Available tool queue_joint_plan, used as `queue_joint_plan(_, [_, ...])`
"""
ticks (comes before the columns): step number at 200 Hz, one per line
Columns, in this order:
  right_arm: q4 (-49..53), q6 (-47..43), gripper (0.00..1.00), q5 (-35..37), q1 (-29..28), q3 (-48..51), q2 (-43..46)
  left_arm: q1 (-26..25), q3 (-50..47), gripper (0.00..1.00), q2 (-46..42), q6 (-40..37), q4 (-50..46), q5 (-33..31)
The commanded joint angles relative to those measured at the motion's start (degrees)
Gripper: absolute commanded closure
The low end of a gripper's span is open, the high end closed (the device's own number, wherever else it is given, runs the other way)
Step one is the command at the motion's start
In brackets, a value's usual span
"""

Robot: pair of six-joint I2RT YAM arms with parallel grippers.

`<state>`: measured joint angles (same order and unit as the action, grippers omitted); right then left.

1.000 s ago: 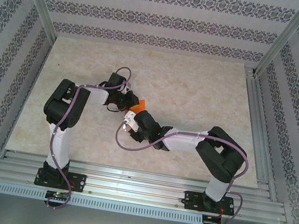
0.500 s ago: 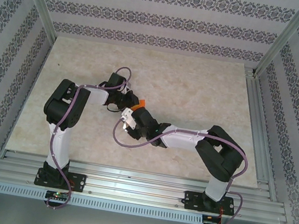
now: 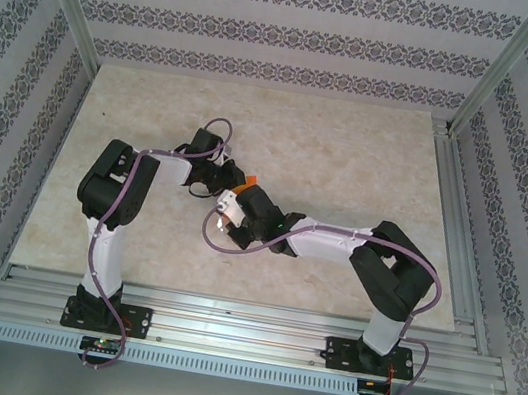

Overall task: Fold a paper plane with a square sheet of paper (fold left side to right side)
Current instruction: Third fold the triangle at the center of the table.

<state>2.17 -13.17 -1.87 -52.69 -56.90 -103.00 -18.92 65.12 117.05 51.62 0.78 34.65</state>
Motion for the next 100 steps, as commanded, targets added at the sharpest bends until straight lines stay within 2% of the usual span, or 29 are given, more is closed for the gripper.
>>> queue_joint_plan(1, [1.7,1.5,0.99,-3.1,1.7,-2.4,1.1,-0.6,-0.4,0.85,1.6,-1.8,-1.3,-1.8])
queue_joint_plan(100, [7.3,4.3,0.99,-6.4,6.2,-6.7,-3.2,-1.0,0.4,0.86,2.0,-2.0,-1.9,-1.8])
